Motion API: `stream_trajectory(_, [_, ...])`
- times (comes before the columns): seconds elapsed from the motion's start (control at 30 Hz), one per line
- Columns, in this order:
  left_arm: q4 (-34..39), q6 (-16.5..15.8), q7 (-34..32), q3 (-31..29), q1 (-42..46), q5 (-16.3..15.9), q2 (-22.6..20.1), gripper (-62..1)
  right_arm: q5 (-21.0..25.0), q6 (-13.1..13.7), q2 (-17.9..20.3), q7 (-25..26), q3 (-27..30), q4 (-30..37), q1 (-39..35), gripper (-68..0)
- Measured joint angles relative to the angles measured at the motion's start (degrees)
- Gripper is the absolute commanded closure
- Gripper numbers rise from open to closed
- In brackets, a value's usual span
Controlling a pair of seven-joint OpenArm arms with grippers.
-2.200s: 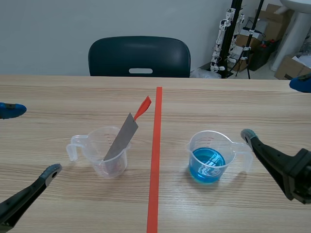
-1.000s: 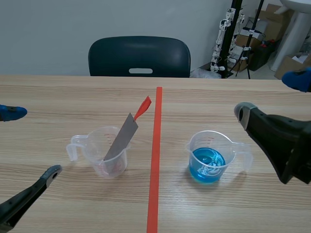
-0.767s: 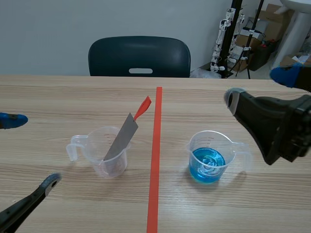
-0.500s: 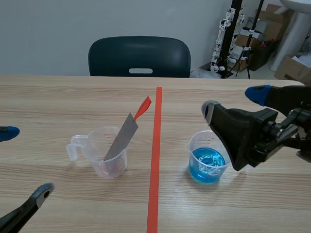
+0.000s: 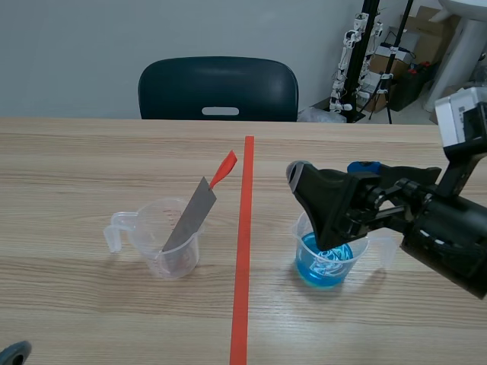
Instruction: Do the redox reaction experiment. lift the metal plate out of the left beaker
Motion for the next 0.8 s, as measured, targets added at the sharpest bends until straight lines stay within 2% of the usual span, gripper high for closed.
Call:
stream_trajectory(0.1, [-3.87, 0.0, -5.16, 0.0, 0.02, 0.04, 2.49, -62.3, 0.68, -0.07, -1.55, 0.02, -1.38, -0.83, 1.03, -67.9])
stream_trajectory(0.23, [-8.04, 0.0, -11.65, 0.0, 0.0, 0.2, 6.29, -62.3, 0.68, -2.4, -3.56, 0.02, -3.67, -0.85, 2.51, -67.9])
stream_trajectory(0.4, [-11.04, -1.44, -17.14, 0.33, -0.31, 0.24, 10.19, -62.3, 0.68, -7.39, -5.75, -3.04, -6.91, -0.85, 4.37, -67.9])
stream_trajectory(0.47, [-11.34, -1.4, -17.81, 1.14, -0.87, 0.26, 11.34, -62.3, 0.7, -9.16, -6.62, -3.21, -8.44, -0.85, 5.11, -67.9])
stream_trajectory(0.57, [-12.35, -1.2, -17.46, 2.25, -2.45, 0.61, 13.44, -62.3, 0.7, -10.1, -7.63, -3.19, -10.27, -0.85, 6.05, -67.9])
stream_trajectory(0.73, [-15.21, -0.33, -16.81, 2.38, -5.84, 0.76, 16.5, -62.3, 0.59, -14.1, -10.12, -4.87, -11.08, -0.85, 6.99, -67.9])
stream_trajectory(0.77, [-15.72, 1.29, -16.35, 2.38, -6.62, 2.03, 16.96, -62.3, 0.48, -14.71, -10.82, -5.09, -11.1, -0.85, 7.04, -67.9])
stream_trajectory(0.8, [-16.22, 1.53, -16.35, 2.38, -7.41, 3.98, 17.29, -62.3, 0.46, -15.1, -11.3, -5.14, -11.37, -0.85, 7.26, -67.9])
